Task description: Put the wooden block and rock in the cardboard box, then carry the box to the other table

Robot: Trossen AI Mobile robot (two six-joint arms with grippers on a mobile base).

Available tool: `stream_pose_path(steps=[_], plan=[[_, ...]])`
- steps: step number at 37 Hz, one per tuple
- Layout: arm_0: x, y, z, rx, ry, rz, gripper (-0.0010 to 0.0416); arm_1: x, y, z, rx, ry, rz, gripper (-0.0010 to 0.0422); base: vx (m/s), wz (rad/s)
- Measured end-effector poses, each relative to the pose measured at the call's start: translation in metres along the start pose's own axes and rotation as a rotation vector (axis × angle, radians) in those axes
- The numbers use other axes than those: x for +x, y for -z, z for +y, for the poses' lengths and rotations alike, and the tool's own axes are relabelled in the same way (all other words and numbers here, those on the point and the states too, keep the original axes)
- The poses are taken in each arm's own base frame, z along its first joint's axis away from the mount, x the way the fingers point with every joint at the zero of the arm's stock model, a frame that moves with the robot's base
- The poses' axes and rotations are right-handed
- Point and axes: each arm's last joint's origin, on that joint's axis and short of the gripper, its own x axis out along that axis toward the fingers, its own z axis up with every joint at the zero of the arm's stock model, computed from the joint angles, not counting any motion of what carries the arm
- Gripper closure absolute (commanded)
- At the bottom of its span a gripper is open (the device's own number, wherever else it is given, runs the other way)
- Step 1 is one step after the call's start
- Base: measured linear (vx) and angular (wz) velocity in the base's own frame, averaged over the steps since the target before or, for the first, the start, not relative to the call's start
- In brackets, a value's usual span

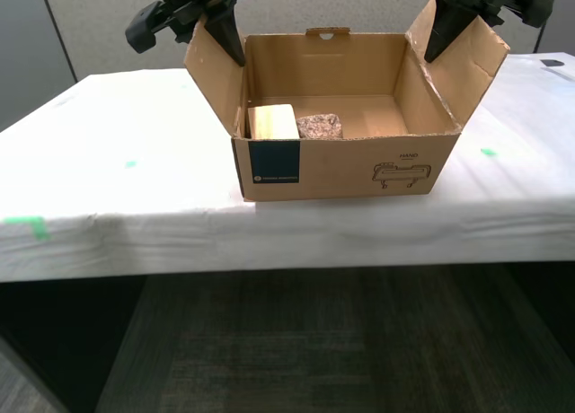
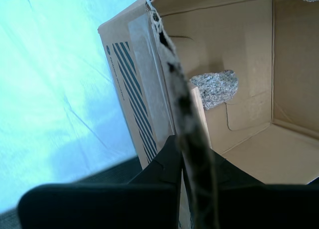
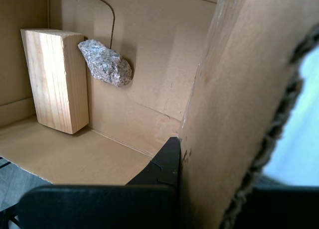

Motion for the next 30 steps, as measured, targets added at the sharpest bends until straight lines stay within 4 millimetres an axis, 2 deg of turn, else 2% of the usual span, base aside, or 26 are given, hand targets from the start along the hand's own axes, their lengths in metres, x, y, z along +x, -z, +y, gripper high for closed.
stream_pose_path(steps=[30], plan=[[0.0004,0.0023,0.0012,-0.031,-0.001,0.024,0.0407,0.0002,-0.0003,0.0,0.029,-0.008,-0.006,0.0412,0.167,-0.008]])
